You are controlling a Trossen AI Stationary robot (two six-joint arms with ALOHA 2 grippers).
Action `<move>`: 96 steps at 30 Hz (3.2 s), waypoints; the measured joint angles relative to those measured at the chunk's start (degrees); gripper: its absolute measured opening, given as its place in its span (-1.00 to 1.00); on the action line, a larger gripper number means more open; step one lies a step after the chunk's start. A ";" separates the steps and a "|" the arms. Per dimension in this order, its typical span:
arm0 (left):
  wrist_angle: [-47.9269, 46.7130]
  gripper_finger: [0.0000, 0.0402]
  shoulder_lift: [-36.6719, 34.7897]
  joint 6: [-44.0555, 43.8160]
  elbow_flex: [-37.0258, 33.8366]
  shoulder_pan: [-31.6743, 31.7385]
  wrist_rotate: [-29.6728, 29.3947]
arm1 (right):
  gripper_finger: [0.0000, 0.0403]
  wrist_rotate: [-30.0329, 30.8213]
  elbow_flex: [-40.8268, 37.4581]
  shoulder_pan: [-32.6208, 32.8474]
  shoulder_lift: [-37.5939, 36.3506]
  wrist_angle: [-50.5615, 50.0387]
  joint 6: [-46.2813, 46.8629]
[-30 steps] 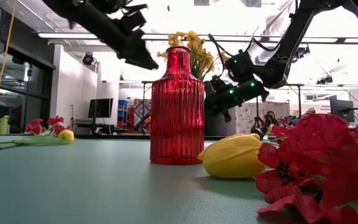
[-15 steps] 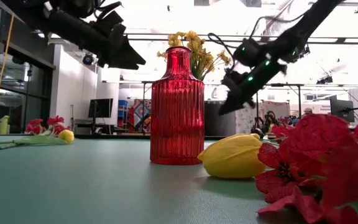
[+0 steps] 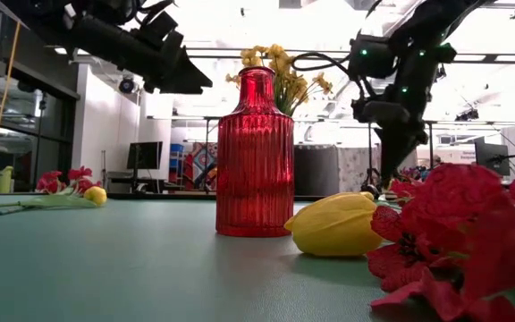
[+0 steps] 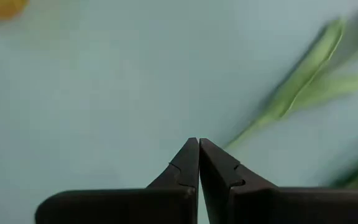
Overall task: Sort flowers into vase by color
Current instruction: Put the right yellow flower into the red vase
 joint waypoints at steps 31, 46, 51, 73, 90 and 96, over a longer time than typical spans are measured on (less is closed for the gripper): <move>2.01 0.30 0.02 1.57 0.00 0.00 -0.19 | 0.20 10.67 0.00 -6.11 8.49 2.86 16.69; 2.00 0.30 0.02 1.63 0.04 0.00 -0.21 | -0.22 11.33 0.24 -5.98 14.71 6.96 14.92; 1.99 0.30 -0.06 1.88 0.04 0.01 -1.29 | -0.87 14.56 0.13 -5.42 14.42 3.08 11.85; 0.40 0.30 -13.62 1.02 0.04 -1.95 -3.67 | -1.00 17.10 -0.11 27.06 -5.75 6.65 15.81; 0.34 0.30 -19.54 1.12 0.04 -7.74 5.20 | -1.00 17.32 0.00 31.90 -3.37 73.50 -20.66; 0.30 0.30 -19.54 1.13 0.04 -7.76 5.07 | -1.00 10.37 0.00 34.15 -0.14 83.72 -18.15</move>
